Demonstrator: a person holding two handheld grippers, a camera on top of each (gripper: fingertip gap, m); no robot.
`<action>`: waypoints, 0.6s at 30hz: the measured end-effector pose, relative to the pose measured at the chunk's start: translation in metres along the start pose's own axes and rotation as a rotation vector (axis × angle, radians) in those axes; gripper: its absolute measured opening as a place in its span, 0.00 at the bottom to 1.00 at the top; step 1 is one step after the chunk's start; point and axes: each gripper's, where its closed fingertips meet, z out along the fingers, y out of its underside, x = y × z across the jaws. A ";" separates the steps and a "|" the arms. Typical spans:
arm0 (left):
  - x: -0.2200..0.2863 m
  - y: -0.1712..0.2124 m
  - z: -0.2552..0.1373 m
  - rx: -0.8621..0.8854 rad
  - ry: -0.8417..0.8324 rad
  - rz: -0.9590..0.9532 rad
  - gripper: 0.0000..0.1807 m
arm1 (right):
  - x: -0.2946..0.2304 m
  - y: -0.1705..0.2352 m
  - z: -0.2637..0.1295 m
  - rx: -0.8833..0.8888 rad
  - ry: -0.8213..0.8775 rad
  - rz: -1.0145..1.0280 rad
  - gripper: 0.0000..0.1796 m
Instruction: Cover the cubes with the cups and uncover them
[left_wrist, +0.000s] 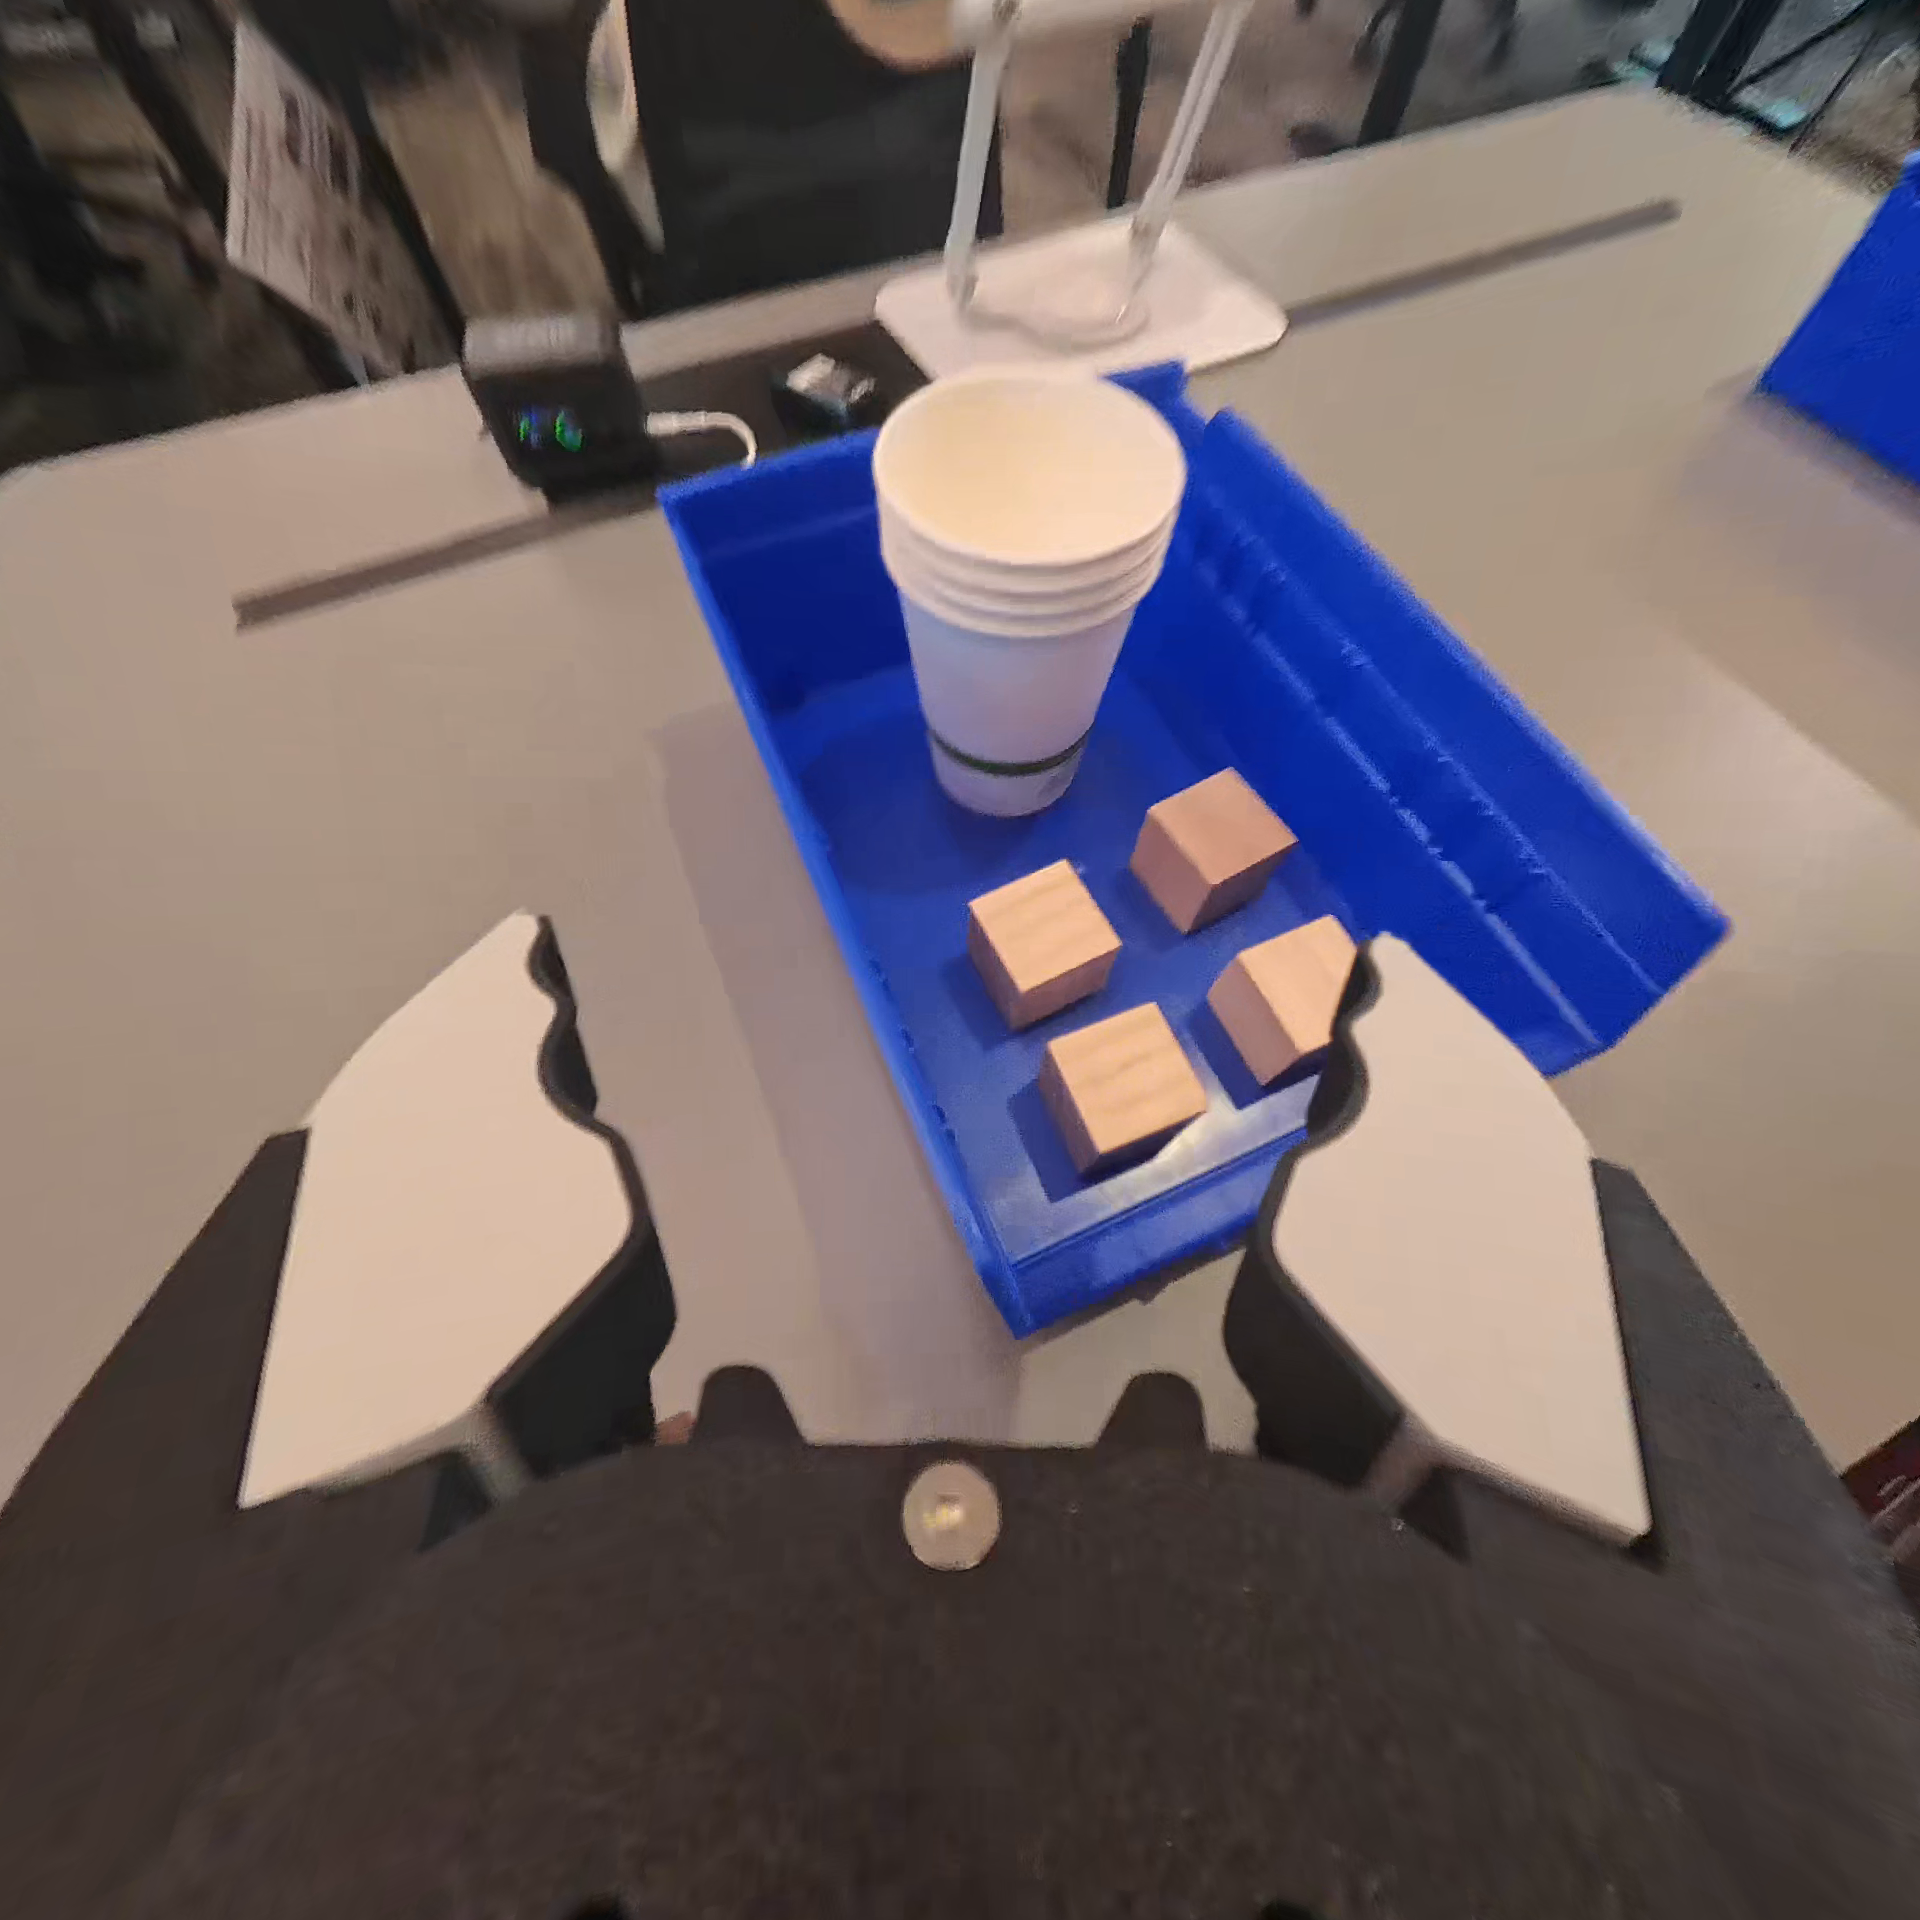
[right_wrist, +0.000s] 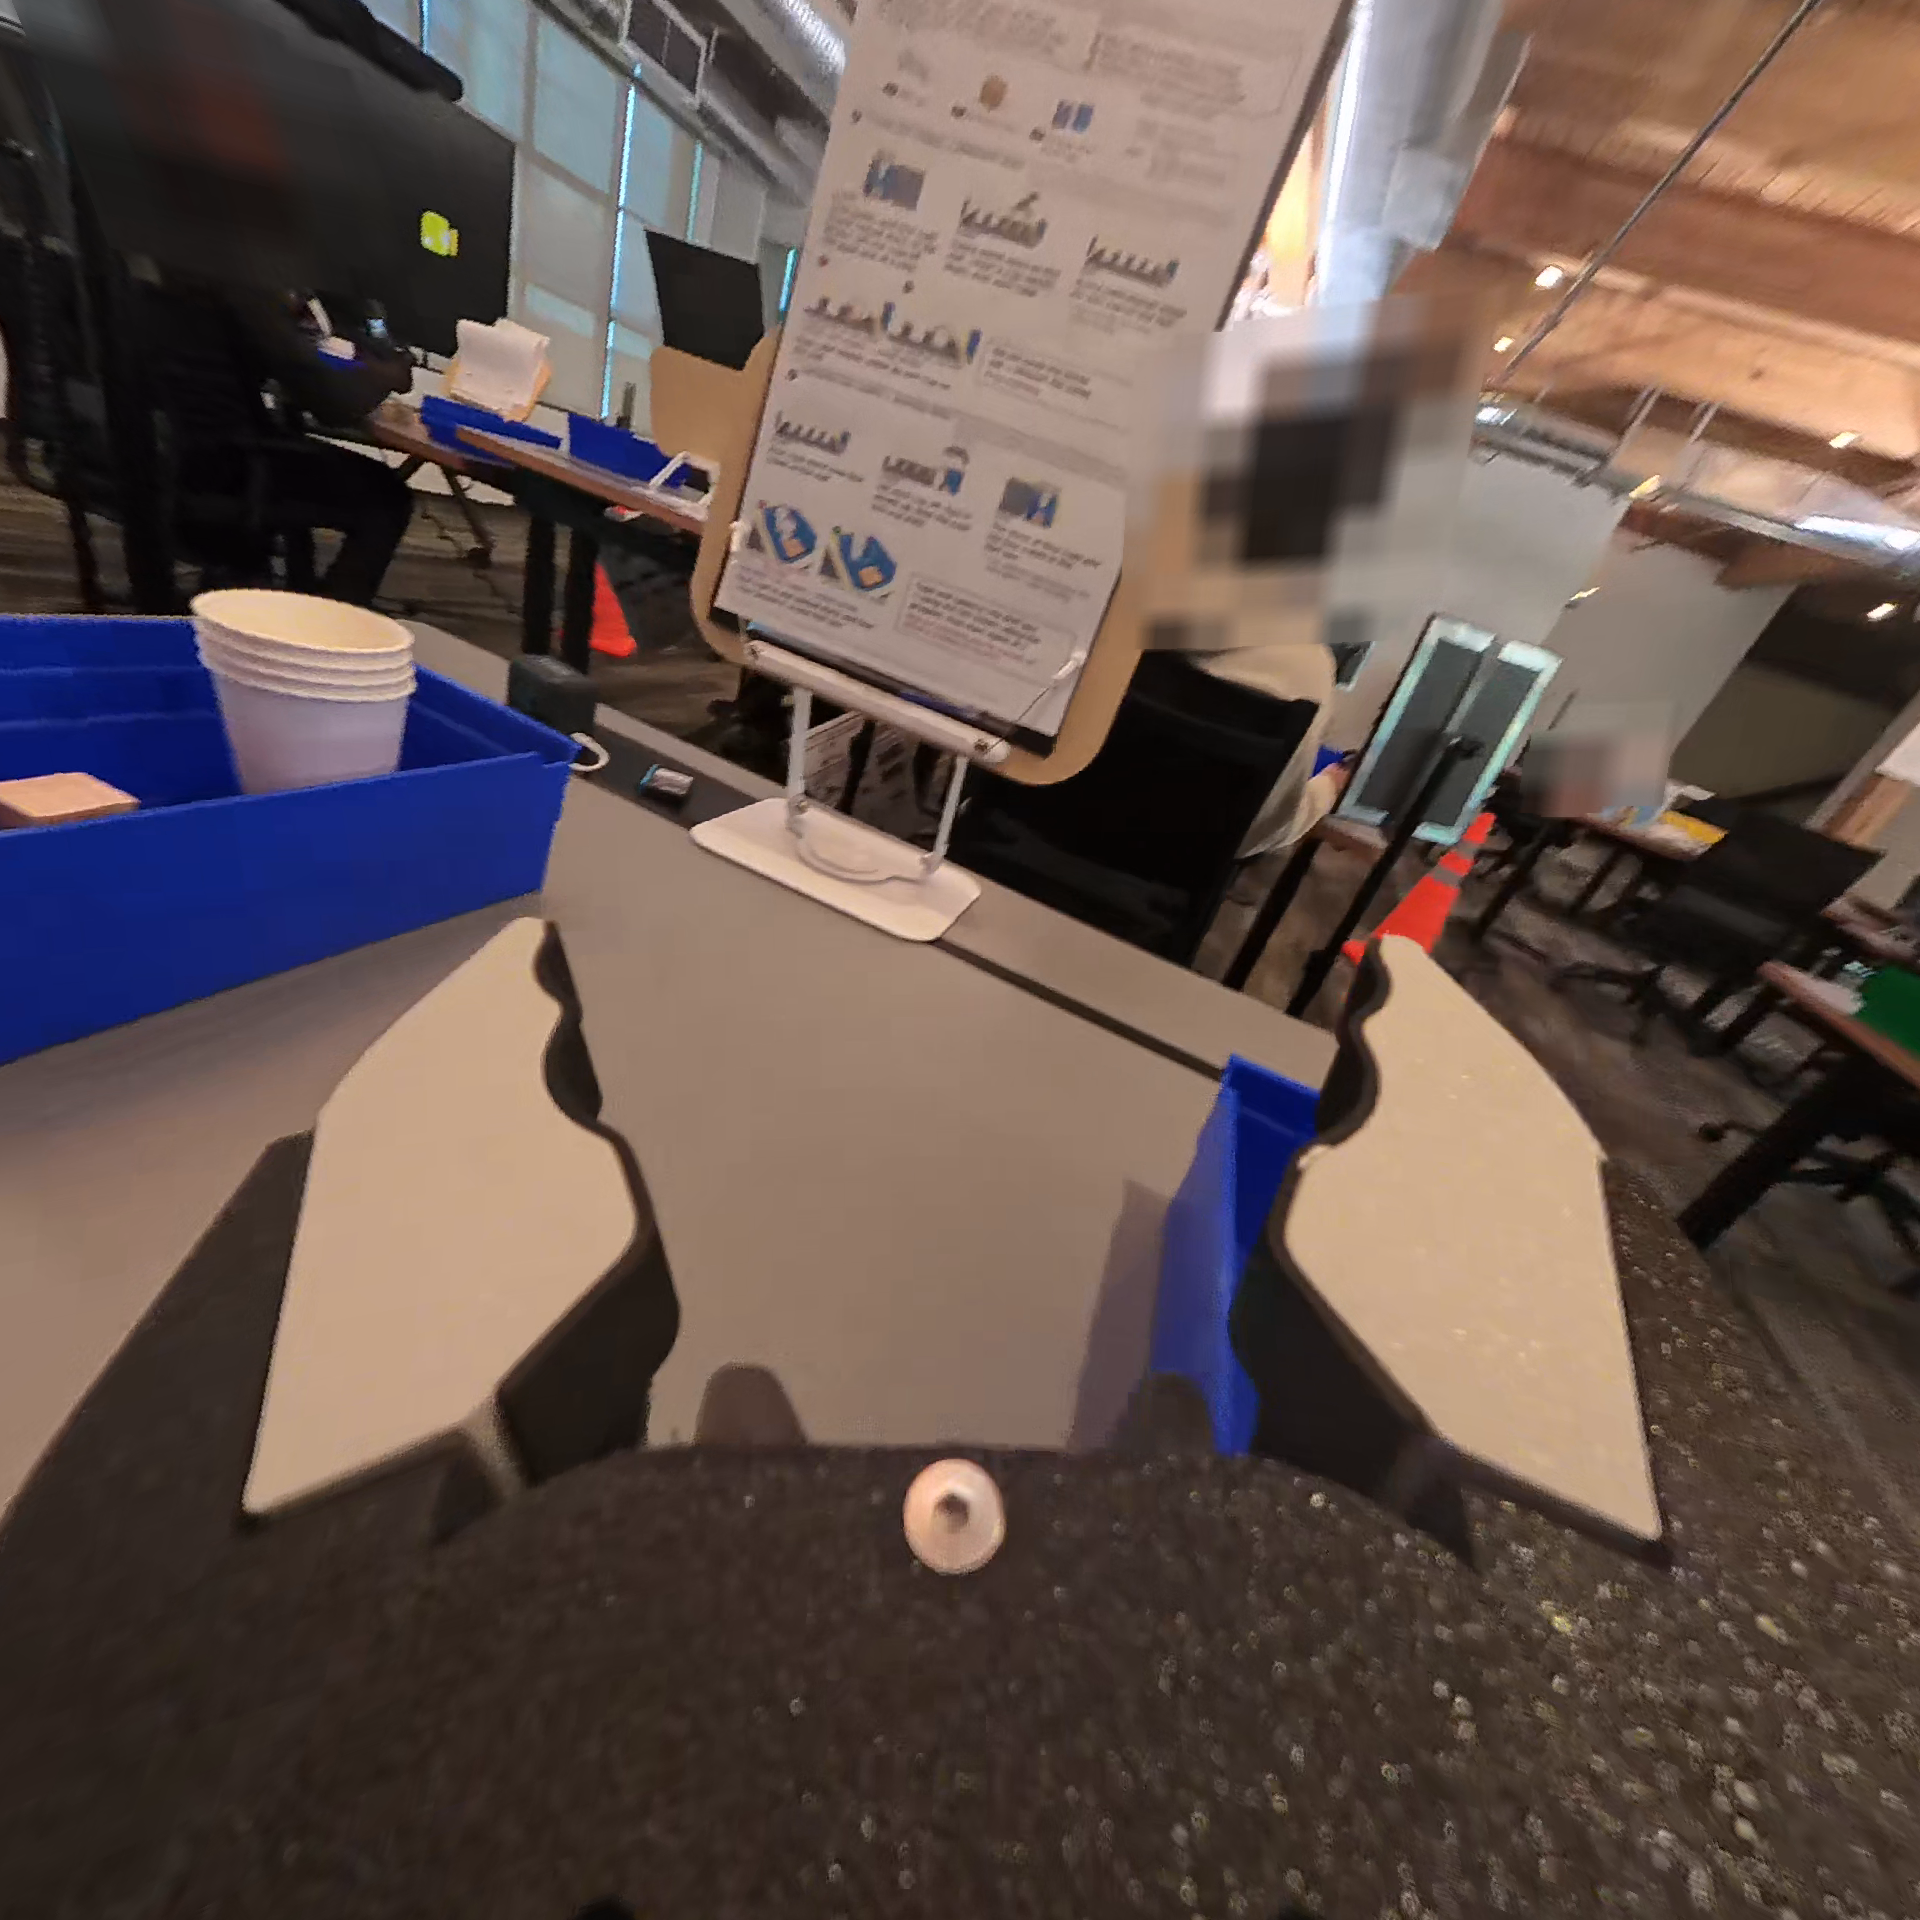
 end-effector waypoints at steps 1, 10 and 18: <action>-0.004 0.002 0.007 -0.031 -0.004 -0.015 0.74 | -0.007 0.004 0.002 -0.017 -0.023 0.027 0.75; -0.025 0.034 0.047 -0.296 0.011 -0.165 0.65 | -0.048 0.020 0.033 -0.127 -0.158 0.168 0.68; -0.032 0.057 0.063 -0.429 -0.004 -0.218 0.60 | -0.082 0.028 0.054 -0.241 -0.283 0.097 0.65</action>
